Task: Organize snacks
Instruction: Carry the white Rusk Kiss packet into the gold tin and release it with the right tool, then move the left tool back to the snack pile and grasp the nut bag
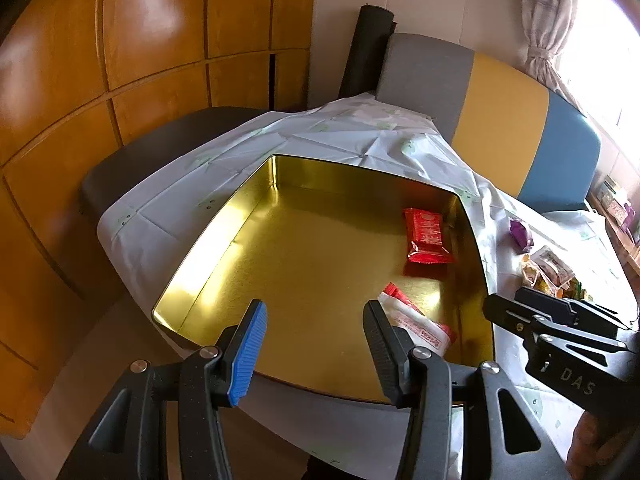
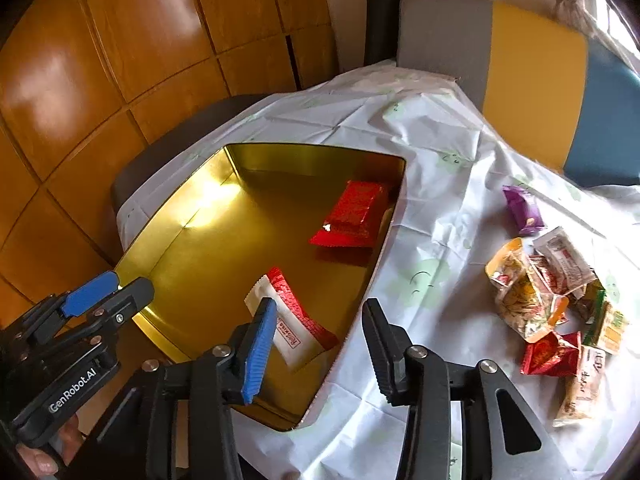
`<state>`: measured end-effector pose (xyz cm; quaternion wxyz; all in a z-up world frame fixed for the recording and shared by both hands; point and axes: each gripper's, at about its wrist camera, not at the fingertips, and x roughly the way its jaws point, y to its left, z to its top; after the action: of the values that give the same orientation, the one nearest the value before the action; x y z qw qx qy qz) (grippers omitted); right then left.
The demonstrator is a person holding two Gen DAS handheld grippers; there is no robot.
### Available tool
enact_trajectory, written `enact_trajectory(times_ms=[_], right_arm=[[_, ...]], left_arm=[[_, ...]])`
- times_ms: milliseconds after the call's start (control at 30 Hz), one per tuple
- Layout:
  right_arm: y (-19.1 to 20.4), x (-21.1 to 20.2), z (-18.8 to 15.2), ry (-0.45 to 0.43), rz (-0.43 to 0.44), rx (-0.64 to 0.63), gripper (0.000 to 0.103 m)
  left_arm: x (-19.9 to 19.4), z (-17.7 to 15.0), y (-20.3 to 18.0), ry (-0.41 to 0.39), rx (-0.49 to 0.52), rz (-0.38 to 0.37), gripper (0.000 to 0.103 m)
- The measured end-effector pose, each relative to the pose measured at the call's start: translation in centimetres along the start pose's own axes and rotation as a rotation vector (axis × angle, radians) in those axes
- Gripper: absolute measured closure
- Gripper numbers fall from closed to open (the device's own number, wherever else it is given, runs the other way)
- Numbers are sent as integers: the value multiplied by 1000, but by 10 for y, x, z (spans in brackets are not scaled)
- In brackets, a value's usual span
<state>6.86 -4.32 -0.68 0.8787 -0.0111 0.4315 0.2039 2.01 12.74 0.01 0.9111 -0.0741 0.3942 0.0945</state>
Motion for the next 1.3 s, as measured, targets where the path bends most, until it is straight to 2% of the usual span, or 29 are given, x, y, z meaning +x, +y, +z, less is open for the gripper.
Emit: enact_trajectory(times_ms=[367, 500, 600, 667, 733, 800, 900, 1000, 1100, 1300], right_arm=[[-10, -18, -9, -50, -43, -6, 46], [-13, -26, -14, -98, -82, -21, 32], [-15, -42, -19, -204, -126, -39, 15], [-17, -58, -24, -311, -172, -57, 2], [-21, -75, -31, -420, -225, -73, 0], [-27, -83, -33, -448, -280, -79, 0], [-48, -89, -32, -401, -244, -24, 0], [-75, -96, -37, -371, -261, 42, 0], [-101, -105, -45, -346, -319, 99, 0], [-175, -115, -56, -186, -434, 220, 0]], left_arm=[[-3, -1, -11, -1, 31, -11, 52], [-3, -3, -15, 0, 44, -17, 52], [-4, -3, -19, -4, 60, -22, 52], [-5, -4, -22, -8, 68, -27, 52], [-6, -4, -26, -14, 82, -28, 52], [-7, -5, -30, -23, 96, -32, 52], [-9, -6, -36, -27, 115, -42, 52], [-11, -7, -44, -31, 141, -55, 52], [-13, -9, -53, -38, 173, -71, 52], [-20, -11, -72, -52, 237, -120, 52]])
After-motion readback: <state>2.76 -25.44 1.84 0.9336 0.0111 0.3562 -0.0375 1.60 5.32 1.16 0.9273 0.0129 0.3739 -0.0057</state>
